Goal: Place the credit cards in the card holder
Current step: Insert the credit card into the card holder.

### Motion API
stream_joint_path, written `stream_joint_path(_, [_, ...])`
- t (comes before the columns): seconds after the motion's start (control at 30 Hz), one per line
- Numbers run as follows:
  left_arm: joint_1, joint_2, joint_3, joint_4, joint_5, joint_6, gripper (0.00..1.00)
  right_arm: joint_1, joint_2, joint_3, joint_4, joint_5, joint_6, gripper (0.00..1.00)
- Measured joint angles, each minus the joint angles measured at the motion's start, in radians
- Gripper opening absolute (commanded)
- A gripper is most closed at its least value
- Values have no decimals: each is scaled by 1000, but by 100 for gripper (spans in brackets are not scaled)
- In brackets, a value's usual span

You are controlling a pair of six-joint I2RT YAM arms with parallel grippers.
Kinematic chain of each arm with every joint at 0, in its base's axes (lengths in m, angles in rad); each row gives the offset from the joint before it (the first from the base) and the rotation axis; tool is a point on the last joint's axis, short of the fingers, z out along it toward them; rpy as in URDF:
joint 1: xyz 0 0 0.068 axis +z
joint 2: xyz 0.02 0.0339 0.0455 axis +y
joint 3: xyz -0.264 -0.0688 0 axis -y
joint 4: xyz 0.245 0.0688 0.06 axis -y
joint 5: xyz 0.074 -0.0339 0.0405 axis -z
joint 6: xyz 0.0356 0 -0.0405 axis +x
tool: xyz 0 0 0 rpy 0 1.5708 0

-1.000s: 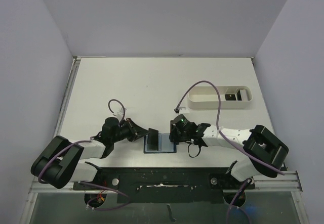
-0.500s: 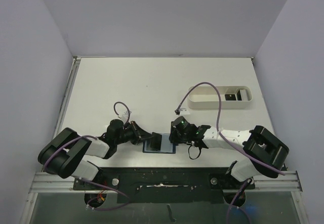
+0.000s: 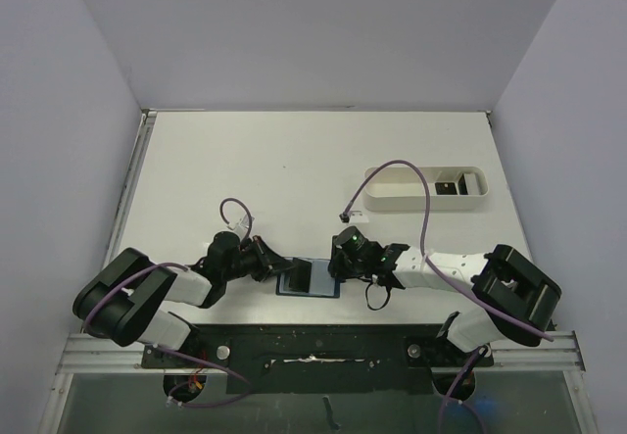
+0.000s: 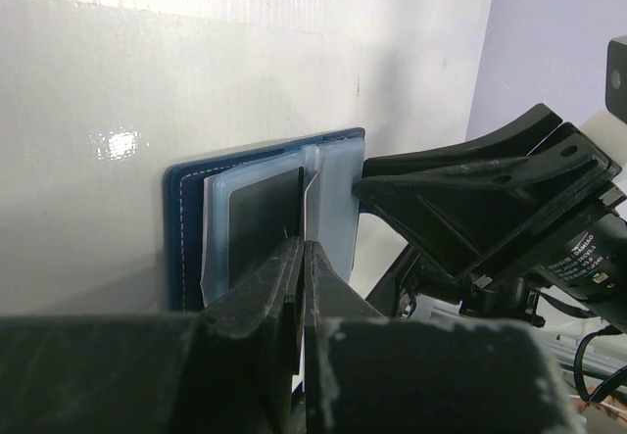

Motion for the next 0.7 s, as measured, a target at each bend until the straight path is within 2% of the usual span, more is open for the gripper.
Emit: stream_joint_path(0.7, [-13,92,16,48,16,45,0,0,0,-3,5,0,4,28])
